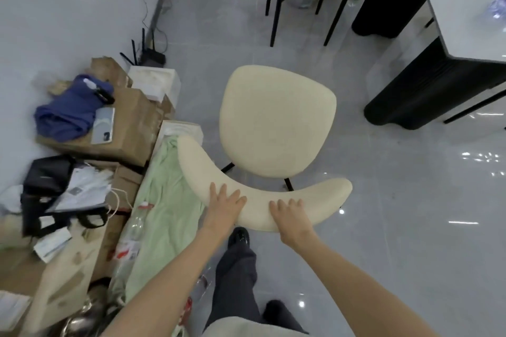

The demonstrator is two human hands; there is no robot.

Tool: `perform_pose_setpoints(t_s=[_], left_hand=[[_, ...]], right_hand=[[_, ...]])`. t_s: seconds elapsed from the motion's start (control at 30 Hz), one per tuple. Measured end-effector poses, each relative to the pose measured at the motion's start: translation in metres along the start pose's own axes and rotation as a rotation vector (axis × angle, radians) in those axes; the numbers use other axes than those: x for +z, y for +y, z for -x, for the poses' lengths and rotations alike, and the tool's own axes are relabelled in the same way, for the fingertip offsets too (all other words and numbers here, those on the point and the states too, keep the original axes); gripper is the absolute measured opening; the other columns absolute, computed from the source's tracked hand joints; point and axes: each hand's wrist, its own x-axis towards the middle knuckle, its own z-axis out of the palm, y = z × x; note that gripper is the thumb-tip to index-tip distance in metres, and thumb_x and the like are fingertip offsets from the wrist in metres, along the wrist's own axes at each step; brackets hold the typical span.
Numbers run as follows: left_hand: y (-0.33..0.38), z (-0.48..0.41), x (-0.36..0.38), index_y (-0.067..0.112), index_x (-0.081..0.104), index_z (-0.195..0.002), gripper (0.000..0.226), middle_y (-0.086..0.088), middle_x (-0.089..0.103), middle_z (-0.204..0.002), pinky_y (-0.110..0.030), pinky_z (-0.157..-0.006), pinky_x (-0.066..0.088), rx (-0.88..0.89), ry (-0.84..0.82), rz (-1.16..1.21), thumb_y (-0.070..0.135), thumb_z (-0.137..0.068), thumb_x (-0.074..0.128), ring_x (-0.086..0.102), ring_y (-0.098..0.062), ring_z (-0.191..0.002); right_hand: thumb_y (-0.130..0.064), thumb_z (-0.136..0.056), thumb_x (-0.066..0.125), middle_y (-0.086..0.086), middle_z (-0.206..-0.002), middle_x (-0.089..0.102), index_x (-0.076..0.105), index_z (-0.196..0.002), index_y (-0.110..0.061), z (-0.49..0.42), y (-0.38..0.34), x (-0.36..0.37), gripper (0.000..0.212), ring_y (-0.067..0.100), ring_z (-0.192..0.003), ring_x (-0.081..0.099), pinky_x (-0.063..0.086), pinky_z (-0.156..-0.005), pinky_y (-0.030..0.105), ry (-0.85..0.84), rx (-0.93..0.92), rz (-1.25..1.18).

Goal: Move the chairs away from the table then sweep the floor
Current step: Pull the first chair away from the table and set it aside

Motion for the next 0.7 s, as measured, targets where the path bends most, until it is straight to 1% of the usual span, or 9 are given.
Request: perform_pose_setpoints(t_s=[0.03,0.07,0.17,0.3,0.37,0.47,0.53,0.6,0.7], left_hand=[[0.009,0.017,0.009,0.021,0.038,-0.143,0.06,-0.004,0.043,-0.146,-0.066,-0.111,0.006,-0.011,-0.015,0.013,0.016,-0.086,0.058,0.029,-0.042,-0.139],[0.018,0.033,0.014,0.019,0.033,-0.145,0.06,-0.004,0.04,-0.147,-0.065,-0.112,0.002,-0.03,-0.039,0.02,0.014,-0.088,0.054,0.025,-0.042,-0.14],[0.052,0.086,0.024,0.019,0.029,-0.145,0.059,-0.004,0.037,-0.146,-0.063,-0.113,0.001,-0.037,-0.094,0.028,0.013,-0.09,0.048,0.023,-0.042,-0.139],[0.099,0.166,0.048,0.017,0.03,-0.144,0.056,-0.005,0.041,-0.143,-0.062,-0.114,0.004,-0.038,-0.149,0.044,0.013,-0.091,0.047,0.027,-0.042,-0.135],[0.117,0.201,0.063,0.017,0.031,-0.143,0.059,-0.004,0.044,-0.139,-0.061,-0.114,0.007,-0.019,-0.141,0.054,0.012,-0.087,0.05,0.031,-0.042,-0.133],[0.135,0.243,0.079,0.018,0.033,-0.141,0.061,-0.002,0.047,-0.136,-0.06,-0.113,0.008,-0.002,-0.106,0.051,0.011,-0.084,0.054,0.034,-0.041,-0.13],[0.142,0.268,0.089,0.019,0.035,-0.14,0.06,-0.001,0.047,-0.136,-0.06,-0.113,0.007,0.008,-0.137,0.051,0.012,-0.084,0.054,0.035,-0.04,-0.13],[0.145,0.289,0.1,0.02,0.035,-0.14,0.06,0.0,0.047,-0.138,-0.06,-0.113,0.007,0.019,-0.112,0.049,0.014,-0.084,0.056,0.035,-0.038,-0.13],[0.146,0.318,0.107,0.022,0.037,-0.14,0.062,0.001,0.049,-0.136,-0.06,-0.113,0.008,0.063,-0.12,0.015,0.018,-0.082,0.059,0.037,-0.036,-0.128]], right_hand=[[-0.011,-0.08,0.065,0.01,-0.122,0.051,0.032,-0.137,-0.01,0.015,-0.006,0.01,0.066,0.034,-0.111,0.05,0.035,-0.098,0.047,0.0,-0.011,0.003],[-0.012,-0.08,0.065,0.01,-0.122,0.051,0.032,-0.137,-0.01,0.03,-0.012,0.019,0.066,0.034,-0.111,0.05,0.034,-0.099,0.047,0.005,-0.023,0.009],[-0.013,-0.081,0.064,0.011,-0.125,0.05,0.032,-0.137,-0.011,0.081,-0.028,0.048,0.065,0.034,-0.114,0.049,0.031,-0.102,0.049,-0.002,-0.054,0.019],[-0.014,-0.08,0.065,0.009,-0.124,0.052,0.034,-0.137,-0.012,0.155,-0.05,0.093,0.065,0.034,-0.113,0.049,0.032,-0.102,0.049,-0.034,-0.104,0.052],[-0.014,-0.08,0.065,0.007,-0.123,0.053,0.035,-0.136,-0.013,0.186,-0.062,0.113,0.064,0.033,-0.112,0.05,0.032,-0.103,0.048,-0.052,-0.114,0.057],[-0.012,-0.08,0.064,0.007,-0.121,0.054,0.036,-0.134,-0.013,0.225,-0.082,0.135,0.061,0.032,-0.111,0.051,0.033,-0.101,0.047,-0.033,-0.104,0.063],[-0.012,-0.08,0.063,0.007,-0.121,0.055,0.036,-0.133,-0.012,0.248,-0.099,0.145,0.06,0.031,-0.11,0.053,0.033,-0.1,0.046,-0.062,-0.103,0.056],[-0.012,-0.08,0.062,0.006,-0.118,0.057,0.038,-0.131,-0.011,0.266,-0.114,0.157,0.057,0.031,-0.108,0.055,0.036,-0.097,0.044,-0.036,-0.088,0.056],[-0.011,-0.079,0.06,0.005,-0.114,0.06,0.041,-0.126,-0.012,0.292,-0.136,0.172,0.05,0.029,-0.104,0.059,0.039,-0.09,0.042,-0.026,-0.066,0.025]])
